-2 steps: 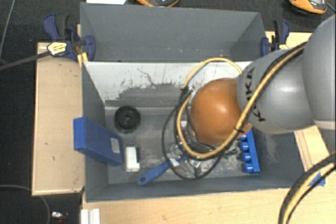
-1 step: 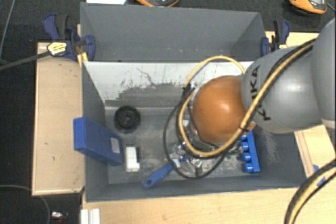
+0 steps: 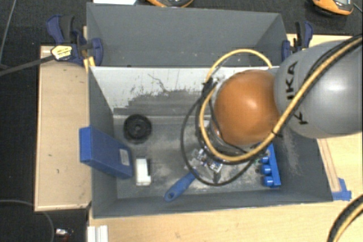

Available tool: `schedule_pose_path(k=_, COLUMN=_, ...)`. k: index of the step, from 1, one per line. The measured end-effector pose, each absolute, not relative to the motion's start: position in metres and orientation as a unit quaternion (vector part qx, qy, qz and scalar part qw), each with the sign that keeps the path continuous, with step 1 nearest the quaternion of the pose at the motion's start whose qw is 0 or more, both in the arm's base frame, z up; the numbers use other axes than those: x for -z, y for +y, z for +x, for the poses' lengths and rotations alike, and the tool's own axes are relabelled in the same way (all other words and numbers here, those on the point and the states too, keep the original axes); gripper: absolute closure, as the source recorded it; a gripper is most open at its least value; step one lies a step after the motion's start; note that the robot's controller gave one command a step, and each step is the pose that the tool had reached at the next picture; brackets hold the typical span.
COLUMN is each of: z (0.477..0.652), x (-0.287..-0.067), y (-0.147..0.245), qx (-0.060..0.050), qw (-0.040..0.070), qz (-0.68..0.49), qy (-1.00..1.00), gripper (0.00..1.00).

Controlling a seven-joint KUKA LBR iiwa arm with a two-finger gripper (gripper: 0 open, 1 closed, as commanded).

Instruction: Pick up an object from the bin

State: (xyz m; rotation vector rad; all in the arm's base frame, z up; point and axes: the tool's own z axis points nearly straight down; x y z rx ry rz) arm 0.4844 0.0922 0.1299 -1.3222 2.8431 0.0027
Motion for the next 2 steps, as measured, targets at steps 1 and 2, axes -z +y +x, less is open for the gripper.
schedule_pose_path(k=1, z=0.484, x=-0.146, y=0.092, qx=-0.001, qw=0.003, qz=-0.42, qy=0.907, gripper=1.0)
schedule_pose_path(k=2, z=0.484, x=-0.162, y=0.092, qx=-0.001, qw=0.003, qz=-0.42, qy=0.908, gripper=1.0)
